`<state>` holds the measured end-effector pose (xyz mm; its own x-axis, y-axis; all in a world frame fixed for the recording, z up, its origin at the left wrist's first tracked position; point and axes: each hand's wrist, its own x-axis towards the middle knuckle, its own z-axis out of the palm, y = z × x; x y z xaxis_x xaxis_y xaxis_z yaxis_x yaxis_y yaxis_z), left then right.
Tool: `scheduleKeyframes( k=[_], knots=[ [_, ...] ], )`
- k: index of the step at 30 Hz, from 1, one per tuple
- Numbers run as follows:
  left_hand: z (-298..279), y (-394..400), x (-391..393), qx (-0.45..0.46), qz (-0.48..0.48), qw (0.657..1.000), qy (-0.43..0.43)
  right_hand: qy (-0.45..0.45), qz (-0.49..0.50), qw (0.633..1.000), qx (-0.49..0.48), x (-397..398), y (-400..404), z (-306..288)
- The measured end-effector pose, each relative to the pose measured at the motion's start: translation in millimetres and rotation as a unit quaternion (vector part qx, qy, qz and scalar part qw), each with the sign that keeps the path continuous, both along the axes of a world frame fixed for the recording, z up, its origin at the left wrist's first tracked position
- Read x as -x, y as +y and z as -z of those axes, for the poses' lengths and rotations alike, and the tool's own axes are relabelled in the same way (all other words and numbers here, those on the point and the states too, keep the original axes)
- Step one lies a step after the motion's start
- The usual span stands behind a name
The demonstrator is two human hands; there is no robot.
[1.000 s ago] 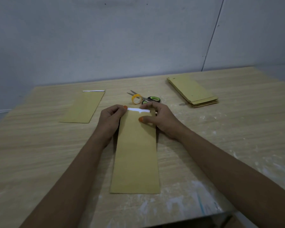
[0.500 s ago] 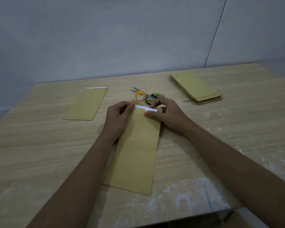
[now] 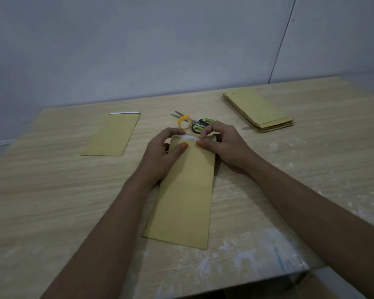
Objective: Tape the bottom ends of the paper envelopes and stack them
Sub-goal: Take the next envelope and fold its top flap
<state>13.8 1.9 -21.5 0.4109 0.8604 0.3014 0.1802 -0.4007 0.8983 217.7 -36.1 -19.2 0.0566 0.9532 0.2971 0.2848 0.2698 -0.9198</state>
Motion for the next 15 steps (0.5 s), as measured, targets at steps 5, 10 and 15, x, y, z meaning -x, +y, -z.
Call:
scheduleKeyframes(
  k=[5, 10, 15],
  knots=[
    [-3.3, 1.6, -1.2, 0.023, 0.004, 1.000, -0.015, -0.020, -0.023, 0.999, 0.012, 2.8, -2.1, -0.7],
    [-4.0, 1.3, 0.8, 0.037, 0.021, 0.998, -0.040, -0.062, -0.023, 0.998, 0.017, 2.5, -0.5, 1.6],
    [-6.6, -0.6, 2.9, 0.069, 0.042, 0.996, -0.039, -0.045, -0.022, 0.999, -0.008, 4.1, 0.2, 2.4]
  ],
)
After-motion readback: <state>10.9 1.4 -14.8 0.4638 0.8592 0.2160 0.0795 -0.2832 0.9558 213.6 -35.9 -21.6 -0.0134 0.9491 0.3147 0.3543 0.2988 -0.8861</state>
